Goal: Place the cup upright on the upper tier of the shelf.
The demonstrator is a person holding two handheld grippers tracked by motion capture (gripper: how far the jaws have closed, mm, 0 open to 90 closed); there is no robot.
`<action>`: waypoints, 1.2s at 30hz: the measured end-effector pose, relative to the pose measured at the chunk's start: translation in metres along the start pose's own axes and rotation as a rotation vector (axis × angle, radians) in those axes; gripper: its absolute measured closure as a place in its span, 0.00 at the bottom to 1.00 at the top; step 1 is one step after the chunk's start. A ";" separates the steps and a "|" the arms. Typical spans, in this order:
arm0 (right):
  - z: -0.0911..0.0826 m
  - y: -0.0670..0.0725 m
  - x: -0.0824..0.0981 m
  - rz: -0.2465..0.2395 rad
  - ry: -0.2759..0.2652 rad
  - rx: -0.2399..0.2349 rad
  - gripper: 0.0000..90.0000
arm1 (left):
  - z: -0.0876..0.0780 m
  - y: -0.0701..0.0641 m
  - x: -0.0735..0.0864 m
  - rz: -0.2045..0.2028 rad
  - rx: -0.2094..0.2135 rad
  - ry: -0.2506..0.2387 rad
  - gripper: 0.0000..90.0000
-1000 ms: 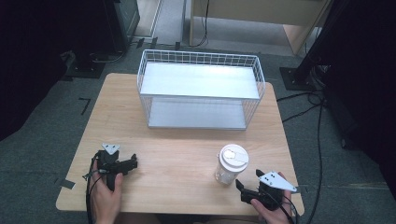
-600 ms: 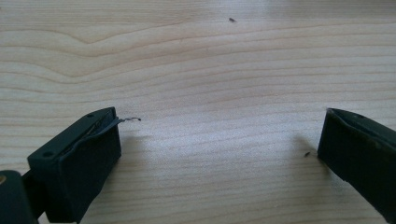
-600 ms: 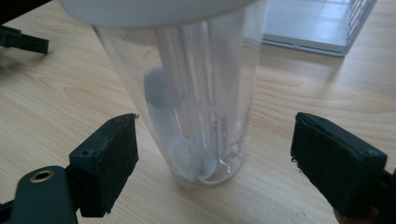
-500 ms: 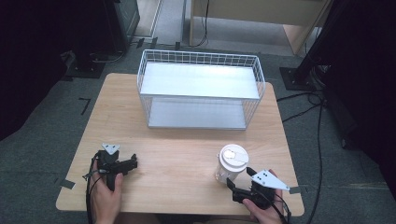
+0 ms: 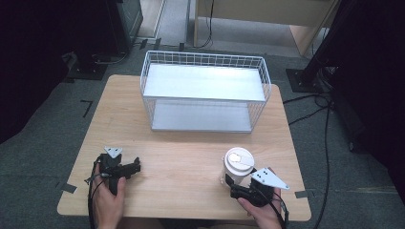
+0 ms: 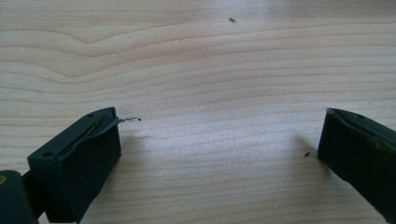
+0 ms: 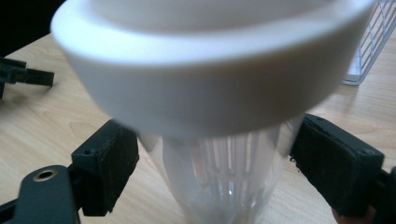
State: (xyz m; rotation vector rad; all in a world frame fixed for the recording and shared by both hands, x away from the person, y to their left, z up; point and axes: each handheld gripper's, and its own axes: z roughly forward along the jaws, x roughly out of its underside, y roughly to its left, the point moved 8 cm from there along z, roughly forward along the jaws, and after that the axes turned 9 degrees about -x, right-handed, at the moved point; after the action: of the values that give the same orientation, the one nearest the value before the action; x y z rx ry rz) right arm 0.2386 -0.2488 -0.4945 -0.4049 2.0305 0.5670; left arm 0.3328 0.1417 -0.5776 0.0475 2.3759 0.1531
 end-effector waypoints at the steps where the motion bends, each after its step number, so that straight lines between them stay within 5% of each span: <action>1: 0.002 0.000 -0.001 -0.001 -0.001 0.004 0.16 | 0.000 0.000 0.000 0.000 0.000 0.000 0.00; 14: 0.023 0.000 -0.013 0.013 -0.083 0.074 0.15 | 0.000 0.000 0.000 0.000 0.000 0.000 0.00; 26: 0.029 0.001 -0.025 0.014 -0.162 0.060 0.13 | 0.000 0.000 0.000 0.000 0.000 0.000 0.00; 36: 0.031 0.002 -0.028 -0.017 -0.160 0.075 0.15 | 0.000 0.000 0.000 0.001 0.000 0.000 0.00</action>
State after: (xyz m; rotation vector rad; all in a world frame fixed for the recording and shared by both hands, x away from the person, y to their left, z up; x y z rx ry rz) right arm 0.2736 -0.2283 -0.4836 -0.3213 1.8868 0.4948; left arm 0.3328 0.1417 -0.5776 0.0482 2.3763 0.1532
